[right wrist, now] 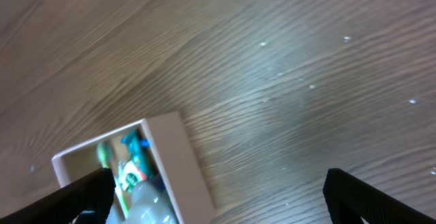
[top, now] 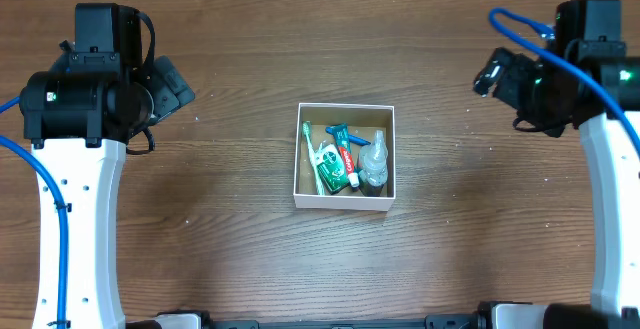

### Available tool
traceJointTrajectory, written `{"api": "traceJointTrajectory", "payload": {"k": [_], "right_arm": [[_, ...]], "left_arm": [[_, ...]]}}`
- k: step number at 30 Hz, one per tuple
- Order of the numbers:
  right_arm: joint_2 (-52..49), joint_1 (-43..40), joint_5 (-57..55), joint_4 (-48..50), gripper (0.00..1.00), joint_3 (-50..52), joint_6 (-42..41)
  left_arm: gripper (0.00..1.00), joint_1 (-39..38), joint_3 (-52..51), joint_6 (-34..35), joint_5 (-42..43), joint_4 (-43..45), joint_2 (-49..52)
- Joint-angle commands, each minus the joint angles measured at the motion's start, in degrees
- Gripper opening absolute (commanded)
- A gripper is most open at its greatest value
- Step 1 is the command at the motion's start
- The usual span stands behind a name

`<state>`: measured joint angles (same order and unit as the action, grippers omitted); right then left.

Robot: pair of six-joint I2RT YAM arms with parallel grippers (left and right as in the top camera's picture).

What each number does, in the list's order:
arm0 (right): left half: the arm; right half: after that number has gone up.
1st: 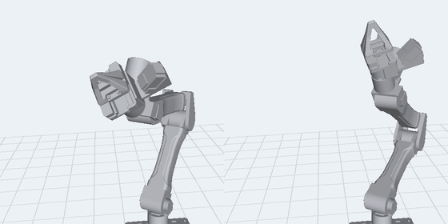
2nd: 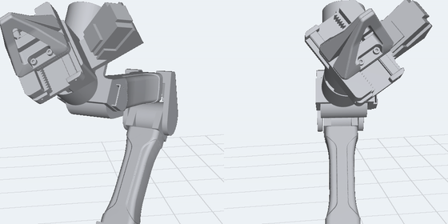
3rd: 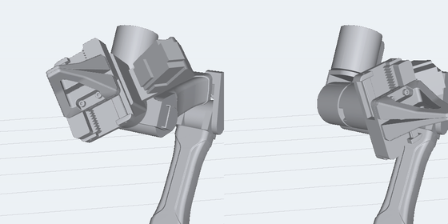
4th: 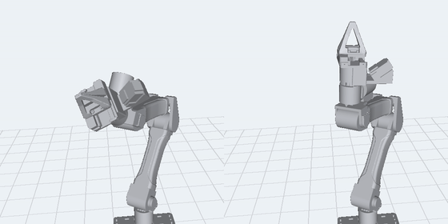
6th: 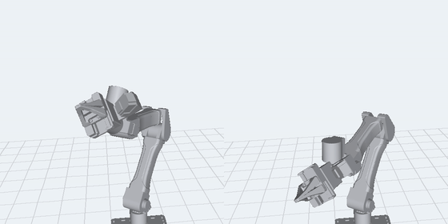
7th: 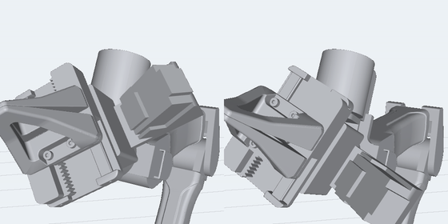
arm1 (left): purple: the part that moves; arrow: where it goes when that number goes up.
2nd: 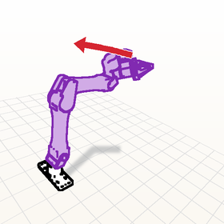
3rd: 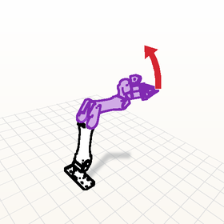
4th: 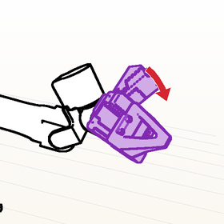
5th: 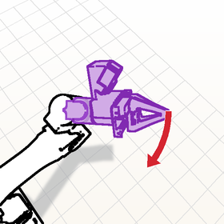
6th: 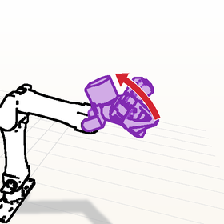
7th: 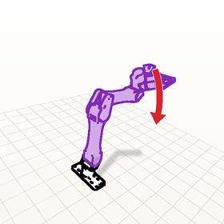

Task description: Pack container

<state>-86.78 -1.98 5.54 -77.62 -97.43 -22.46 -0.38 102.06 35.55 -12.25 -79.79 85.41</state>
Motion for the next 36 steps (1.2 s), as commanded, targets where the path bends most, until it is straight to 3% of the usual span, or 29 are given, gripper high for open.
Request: {"api": "traceJointTrajectory", "payload": {"k": [1, 4, 7, 10, 11, 14, 15, 24, 36], "right_arm": [[10.34, 7.28, -1.62, 0.37, 1.00, -0.26, 1.40], [18.75, 9.01, -7.37, 5.22, 1.00, 1.81, 9.81], [30.40, 8.98, -2.58, 19.45, 1.00, 14.78, 25.40], [44.57, 8.98, -1.60, 31.06, 1.00, 35.95, 30.47], [52.17, 8.98, -1.53, 35.60, 1.00, 47.67, 30.40], [71.06, 8.98, 1.27, 42.71, 1.00, 72.19, 30.34], [74.27, 8.98, 1.70, 42.99, 1.00, 75.54, 30.18], [81.64, 8.37, 2.12, 43.10, 1.00, 86.84, 30.18], [83.67, 8.35, 2.08, 43.28, 1.00, 88.46, 30.21]], "left_arm": [[1.00, 0.09, 1.11, -1.09, -0.20, -0.07, 0.42], [1.00, 0.09, 1.11, -1.09, -0.17, -0.07, 0.42], [1.00, 0.09, 1.11, -1.09, -0.20, -0.07, 0.42], [1.00, 0.09, 1.11, -1.09, -0.17, -0.07, 0.42], [1.00, 0.09, 1.11, -1.09, -0.20, -0.09, 0.42], [1.00, 0.09, 1.11, -1.09, -0.20, -0.07, 0.42], [1.00, 0.09, 1.11, -1.09, -0.17, -0.07, 0.42], [1.00, 0.09, 1.11, -1.09, -0.17, -0.07, 0.42], [1.00, 0.09, 1.11, -1.09, -0.20, -0.09, 0.42]]}}
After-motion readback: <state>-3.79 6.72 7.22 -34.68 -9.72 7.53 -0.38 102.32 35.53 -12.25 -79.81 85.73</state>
